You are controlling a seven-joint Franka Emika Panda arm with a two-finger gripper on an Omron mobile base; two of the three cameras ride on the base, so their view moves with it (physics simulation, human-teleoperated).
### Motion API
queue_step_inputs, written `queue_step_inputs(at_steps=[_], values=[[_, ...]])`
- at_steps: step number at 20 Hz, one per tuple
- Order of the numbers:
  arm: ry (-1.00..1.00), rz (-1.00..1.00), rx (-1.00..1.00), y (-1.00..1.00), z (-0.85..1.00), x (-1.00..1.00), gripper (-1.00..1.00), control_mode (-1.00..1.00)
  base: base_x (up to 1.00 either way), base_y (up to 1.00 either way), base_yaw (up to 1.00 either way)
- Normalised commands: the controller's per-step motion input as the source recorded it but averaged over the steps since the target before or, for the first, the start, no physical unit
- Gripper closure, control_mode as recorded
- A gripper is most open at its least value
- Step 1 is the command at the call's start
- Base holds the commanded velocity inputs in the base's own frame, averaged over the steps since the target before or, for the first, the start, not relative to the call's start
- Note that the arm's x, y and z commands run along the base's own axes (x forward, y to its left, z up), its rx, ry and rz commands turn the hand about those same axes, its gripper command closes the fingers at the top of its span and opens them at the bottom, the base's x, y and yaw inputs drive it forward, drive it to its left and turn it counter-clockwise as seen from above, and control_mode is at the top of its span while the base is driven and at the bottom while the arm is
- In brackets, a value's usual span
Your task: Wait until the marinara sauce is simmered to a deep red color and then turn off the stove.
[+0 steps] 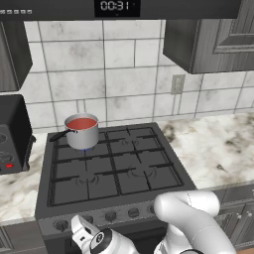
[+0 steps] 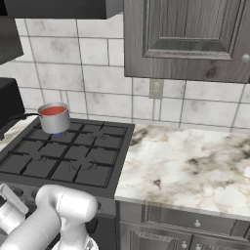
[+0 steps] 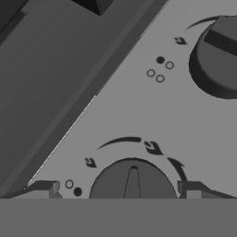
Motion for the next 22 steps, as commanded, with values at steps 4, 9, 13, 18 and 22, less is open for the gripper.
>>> queue_step_inputs(at_steps=[4,9,13,18,22], values=[[0.0,0.0,0.0,0.0,0.0,0.0,-1.0,-1.0,0.0,0.0,0.0],[0.0,0.0,0.0,0.0,0.0,0.0,-1.0,-1.0,0.0,0.0,0.0],[0.0,0.0,0.0,0.0,0.0,0.0,-1.0,-1.0,0.0,0.0,0.0],[0.0,0.0,0.0,0.0,0.0,0.0,-1.0,-1.0,0.0,0.0,0.0],[0.0,0.0,0.0,0.0,0.0,0.0,-1.0,-1.0,0.0,0.0,0.0]])
